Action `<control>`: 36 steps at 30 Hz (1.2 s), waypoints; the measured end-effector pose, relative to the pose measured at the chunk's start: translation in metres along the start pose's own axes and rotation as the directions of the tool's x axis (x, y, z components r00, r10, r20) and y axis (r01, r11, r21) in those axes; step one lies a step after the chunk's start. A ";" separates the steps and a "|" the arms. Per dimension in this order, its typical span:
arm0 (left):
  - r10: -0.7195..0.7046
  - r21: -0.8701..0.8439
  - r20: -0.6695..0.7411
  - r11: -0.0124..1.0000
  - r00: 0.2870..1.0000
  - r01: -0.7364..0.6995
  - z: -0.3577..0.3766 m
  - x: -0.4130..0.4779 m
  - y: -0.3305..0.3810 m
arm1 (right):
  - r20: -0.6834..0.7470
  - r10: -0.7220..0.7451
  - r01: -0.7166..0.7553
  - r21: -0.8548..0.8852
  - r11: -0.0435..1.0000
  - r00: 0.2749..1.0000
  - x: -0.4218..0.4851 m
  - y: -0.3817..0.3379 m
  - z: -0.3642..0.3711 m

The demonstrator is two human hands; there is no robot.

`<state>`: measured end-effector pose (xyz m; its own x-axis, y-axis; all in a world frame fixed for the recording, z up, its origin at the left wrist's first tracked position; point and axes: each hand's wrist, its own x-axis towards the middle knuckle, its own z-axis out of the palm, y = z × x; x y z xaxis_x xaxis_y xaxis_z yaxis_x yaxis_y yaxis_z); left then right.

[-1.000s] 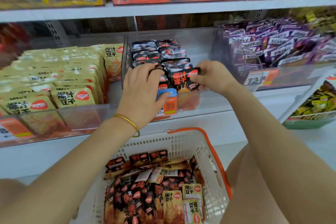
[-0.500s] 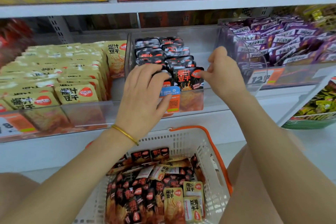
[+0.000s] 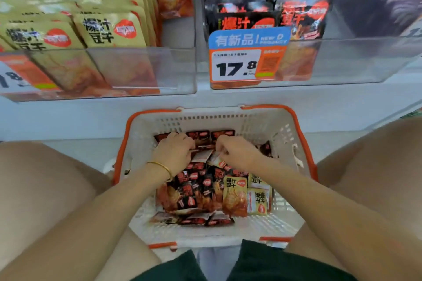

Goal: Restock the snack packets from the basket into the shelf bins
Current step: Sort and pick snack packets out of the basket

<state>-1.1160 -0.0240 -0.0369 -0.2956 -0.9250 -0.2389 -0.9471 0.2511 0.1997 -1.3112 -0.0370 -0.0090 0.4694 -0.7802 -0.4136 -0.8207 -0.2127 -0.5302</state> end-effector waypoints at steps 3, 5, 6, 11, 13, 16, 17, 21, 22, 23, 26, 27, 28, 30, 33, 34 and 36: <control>-0.072 0.118 0.259 0.992 0.963 0.042 0.034 0.014 -0.019 | 0.170 0.075 -0.081 0.033 0.996 0.983 0.021 0.011 0.032; -0.084 0.134 0.326 0.990 0.942 0.042 0.058 0.020 -0.022 | 0.197 0.122 -0.135 0.051 0.990 0.973 0.028 0.016 0.044; -0.093 0.129 0.359 0.990 0.929 0.049 0.070 0.021 -0.022 | 0.208 0.145 -0.163 0.073 0.984 0.967 0.031 0.020 0.048; -0.180 0.223 0.489 0.972 0.854 0.077 0.109 0.020 -0.025 | 0.235 0.238 -0.285 0.188 0.940 0.942 0.031 0.039 0.053; -0.209 0.242 0.508 0.966 0.836 0.094 0.117 0.019 -0.029 | 0.241 0.277 -0.327 0.201 0.923 0.930 0.031 0.048 0.053; -0.241 0.211 0.492 0.965 0.837 0.154 0.119 0.022 -0.032 | 0.231 0.296 -0.349 0.241 0.906 0.927 0.033 0.056 0.056; -0.251 0.203 0.481 0.964 0.840 0.172 0.118 0.024 -0.032 | 0.228 0.299 -0.352 0.248 0.903 0.927 0.034 0.057 0.056; -0.170 0.076 0.568 0.985 0.805 0.154 0.102 0.027 -0.025 | 0.229 0.292 -0.345 0.245 0.906 0.929 0.037 0.053 0.054; -0.132 0.007 0.574 0.988 0.808 0.156 0.093 0.030 -0.021 | 0.233 0.285 -0.343 0.265 0.901 0.930 0.037 0.053 0.052; -0.103 -0.063 0.561 0.984 0.822 0.166 0.083 0.032 -0.015 | 0.241 0.271 -0.336 0.290 0.896 0.932 0.035 0.052 0.049; -0.042 -0.269 0.421 0.948 0.906 0.170 0.036 0.039 0.007 | 0.289 0.176 -0.285 0.395 0.873 0.941 0.030 0.051 0.035; -0.027 -0.324 0.358 0.934 0.933 0.151 0.020 0.040 0.014 | 0.313 0.147 -0.281 0.441 0.852 0.938 0.027 0.050 0.027; -0.012 -0.376 0.297 0.918 0.955 0.128 0.004 0.040 0.022 | 0.312 0.125 -0.269 0.478 0.836 0.942 0.023 0.049 0.018; -0.002 -0.467 0.186 0.879 0.983 0.090 -0.024 0.037 0.035 | 0.260 0.086 -0.212 0.508 0.835 0.962 0.013 0.045 -0.004; -0.007 -0.555 0.002 0.832 1.000 0.007 -0.060 0.023 0.055 | 0.156 0.000 -0.085 0.536 0.840 0.988 -0.015 0.034 -0.047; -0.001 -0.573 -0.062 0.819 0.998 -0.034 -0.073 0.016 0.065 | 0.130 -0.034 -0.044 0.553 0.832 0.991 -0.026 0.032 -0.060; 0.049 -0.506 -0.234 0.847 0.971 -0.164 -0.098 0.002 0.085 | 0.063 -0.055 0.008 0.585 0.811 0.996 -0.054 0.033 -0.087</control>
<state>-1.1853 -0.0327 0.0727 -0.3040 -0.9527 -0.0001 -0.6901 0.2201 0.6894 -1.3917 -0.0532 0.0599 0.5335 -0.7285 -0.4298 -0.4718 0.1655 -0.8660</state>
